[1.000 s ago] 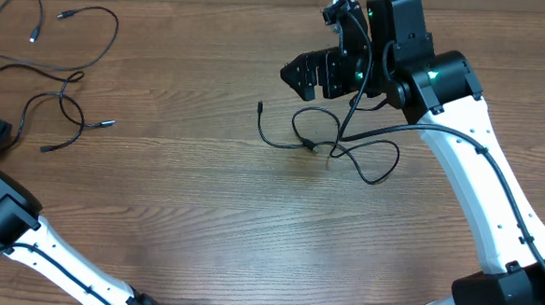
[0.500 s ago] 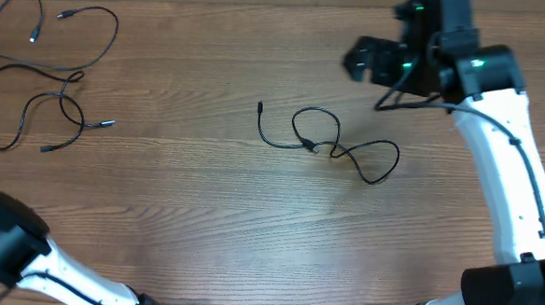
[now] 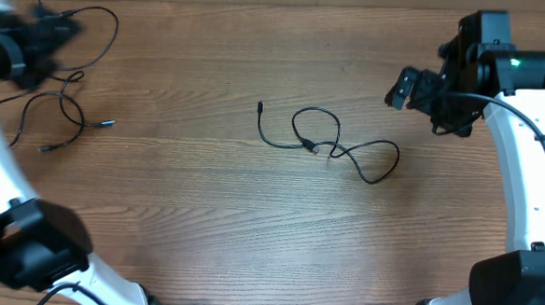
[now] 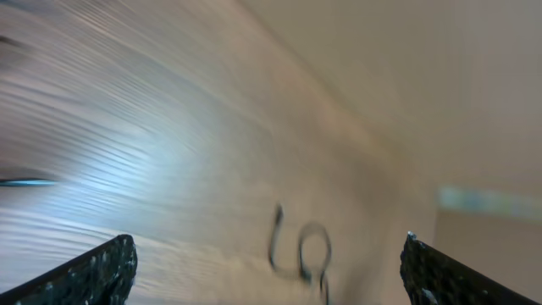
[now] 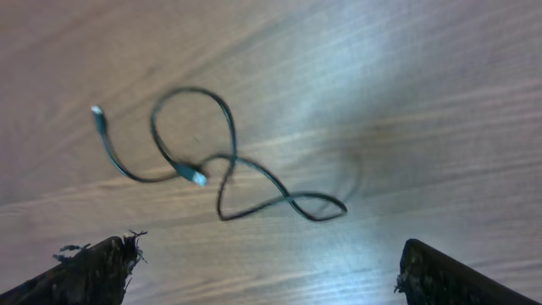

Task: Untangle cables

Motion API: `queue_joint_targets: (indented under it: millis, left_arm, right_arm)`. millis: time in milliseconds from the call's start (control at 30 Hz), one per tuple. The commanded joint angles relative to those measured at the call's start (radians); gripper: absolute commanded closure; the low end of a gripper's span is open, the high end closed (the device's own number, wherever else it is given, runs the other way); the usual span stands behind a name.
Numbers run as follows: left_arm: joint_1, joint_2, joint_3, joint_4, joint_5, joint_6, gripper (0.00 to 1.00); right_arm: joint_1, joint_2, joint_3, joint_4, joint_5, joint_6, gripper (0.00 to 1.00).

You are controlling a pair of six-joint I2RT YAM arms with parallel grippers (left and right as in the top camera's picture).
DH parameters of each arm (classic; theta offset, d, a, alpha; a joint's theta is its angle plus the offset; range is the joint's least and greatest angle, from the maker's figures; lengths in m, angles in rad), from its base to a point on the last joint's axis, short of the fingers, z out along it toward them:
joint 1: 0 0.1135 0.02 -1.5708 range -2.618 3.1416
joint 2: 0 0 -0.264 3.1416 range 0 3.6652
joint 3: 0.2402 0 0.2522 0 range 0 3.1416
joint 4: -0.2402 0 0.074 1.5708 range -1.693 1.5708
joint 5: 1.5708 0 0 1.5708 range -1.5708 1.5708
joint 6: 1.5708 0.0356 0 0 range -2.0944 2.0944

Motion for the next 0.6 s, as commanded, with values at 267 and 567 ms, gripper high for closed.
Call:
queue_joint_targets:
  millis: [267, 567]
  left_arm:
    - [-0.512, 0.01, -0.027, -0.019, -0.556, 0.144, 0.0]
    - [-0.67, 0.01, -0.027, -0.011, -0.854, 0.006, 0.0]
  right_arm:
    - [0.005, 0.005, -0.151, 0.093, -0.21, 0.011, 0.0]
    - [0.016, 0.005, -0.366, 0.283, -0.21, 0.338, 0.0]
